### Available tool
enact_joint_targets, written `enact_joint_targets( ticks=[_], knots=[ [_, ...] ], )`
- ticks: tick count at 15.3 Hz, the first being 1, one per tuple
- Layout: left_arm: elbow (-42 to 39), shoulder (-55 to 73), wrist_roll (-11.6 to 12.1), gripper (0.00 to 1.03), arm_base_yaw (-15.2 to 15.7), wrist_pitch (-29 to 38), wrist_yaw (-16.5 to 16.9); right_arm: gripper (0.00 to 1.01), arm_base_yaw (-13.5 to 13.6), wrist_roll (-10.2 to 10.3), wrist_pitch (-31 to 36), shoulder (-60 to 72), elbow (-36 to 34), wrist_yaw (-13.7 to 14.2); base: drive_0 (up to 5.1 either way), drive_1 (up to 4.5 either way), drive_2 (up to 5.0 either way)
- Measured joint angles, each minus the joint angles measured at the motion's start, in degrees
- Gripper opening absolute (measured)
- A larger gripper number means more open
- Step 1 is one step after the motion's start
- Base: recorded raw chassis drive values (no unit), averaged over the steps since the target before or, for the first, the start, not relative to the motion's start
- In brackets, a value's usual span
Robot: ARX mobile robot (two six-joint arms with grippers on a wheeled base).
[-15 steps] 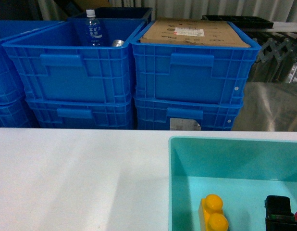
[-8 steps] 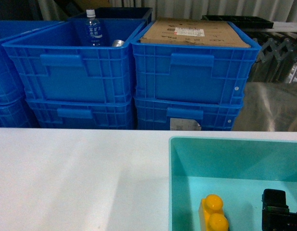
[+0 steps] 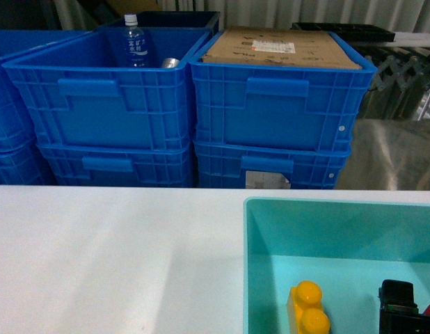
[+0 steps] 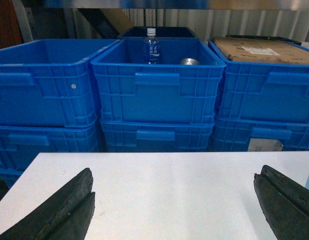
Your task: Pick red block from blue box to shelf
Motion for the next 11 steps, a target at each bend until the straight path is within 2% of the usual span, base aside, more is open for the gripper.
enact_joint_targets(
  ticks=[4, 5, 9, 11],
  knots=[
    [0.0, 0.0, 0.0, 0.98, 0.0, -0.02, 0.02, 0.98, 0.37, -0.04, -0.52, -0.04, -0.11, 0.15, 0.0, 0.0, 0.0],
    [0.0, 0.0, 0.0, 0.98, 0.0, -0.02, 0.02, 0.9, 0.37, -0.42, -0.24, -0.02, -0.31, 0.66, 0.0, 0.0, 0.0],
    [0.0, 0.0, 0.0, 0.98, 0.0, -0.02, 0.02, 0.49, -0.13, -2.62, 0.17, 0.59, -0.7, 0.72, 0.0, 0.0, 0.0],
    [0.0, 0.0, 0.02, 0.98, 0.0, -0.02, 0.02, 0.29, -0.37, -3.76, 0.07, -0.35, -0.96, -0.92, 0.0, 0.0, 0.0]
  ],
)
